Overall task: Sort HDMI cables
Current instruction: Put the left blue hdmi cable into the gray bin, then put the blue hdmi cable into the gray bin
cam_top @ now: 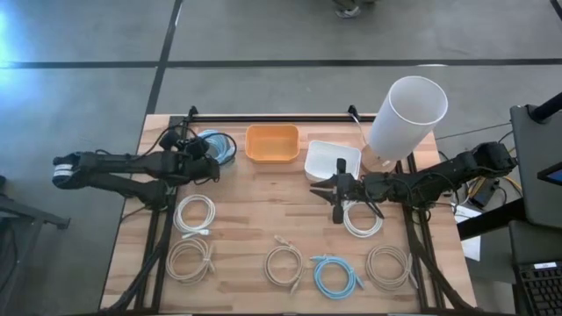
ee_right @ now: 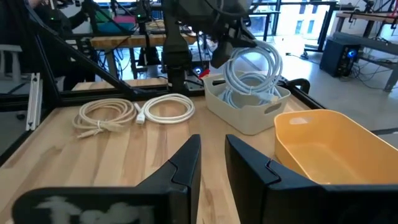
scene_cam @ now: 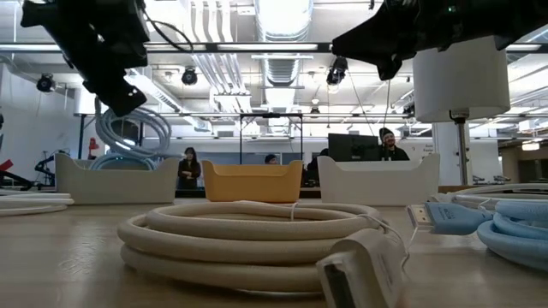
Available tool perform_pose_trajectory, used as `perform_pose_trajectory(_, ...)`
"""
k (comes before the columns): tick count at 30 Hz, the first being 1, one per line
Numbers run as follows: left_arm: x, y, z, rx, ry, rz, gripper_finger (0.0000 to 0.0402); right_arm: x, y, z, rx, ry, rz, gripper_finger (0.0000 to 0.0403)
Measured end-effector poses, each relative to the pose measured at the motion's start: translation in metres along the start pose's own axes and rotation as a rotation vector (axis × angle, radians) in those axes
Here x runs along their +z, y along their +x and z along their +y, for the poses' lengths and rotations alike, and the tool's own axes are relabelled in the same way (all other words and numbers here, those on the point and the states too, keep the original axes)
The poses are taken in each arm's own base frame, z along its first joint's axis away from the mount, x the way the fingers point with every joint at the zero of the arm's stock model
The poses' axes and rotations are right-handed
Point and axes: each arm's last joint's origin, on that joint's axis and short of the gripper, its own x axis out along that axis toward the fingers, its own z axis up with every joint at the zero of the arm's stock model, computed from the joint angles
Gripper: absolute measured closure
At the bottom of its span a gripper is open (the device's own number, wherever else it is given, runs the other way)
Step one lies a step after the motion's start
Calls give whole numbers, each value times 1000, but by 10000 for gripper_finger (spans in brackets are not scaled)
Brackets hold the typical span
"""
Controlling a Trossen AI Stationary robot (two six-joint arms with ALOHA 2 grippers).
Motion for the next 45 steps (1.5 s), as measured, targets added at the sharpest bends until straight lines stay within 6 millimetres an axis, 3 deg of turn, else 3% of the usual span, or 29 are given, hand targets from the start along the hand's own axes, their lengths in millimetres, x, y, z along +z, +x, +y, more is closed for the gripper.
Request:
perform_pose_trajectory(12, -52, 24, -22, 46, -130, 79, 385, 0, 0, 0, 0, 0, 0, 335)
perform_pose_trajectory(16, -58, 27, -25, 39, -142, 81, 376, 1, 0, 0, 0, 1, -3, 335)
perform_pose_trajectory(23, -59, 27, -25, 52, -173, 72, 323, 0, 0, 0, -1, 1, -2, 335)
perform_pose_trajectory(32, -30, 19, -20, 35, -175, 26, 267, 1, 0, 0, -1, 4, -3, 335)
perform_pose_trajectory(39, 9, 3, -13, -58, -152, -9, 264, 4, 1, 1, -1, 19, -15, 335)
perform_pose_trajectory(45, 24, -4, -18, -203, -118, -46, 266, 3, 1, 2, 34, 14, -5, 326)
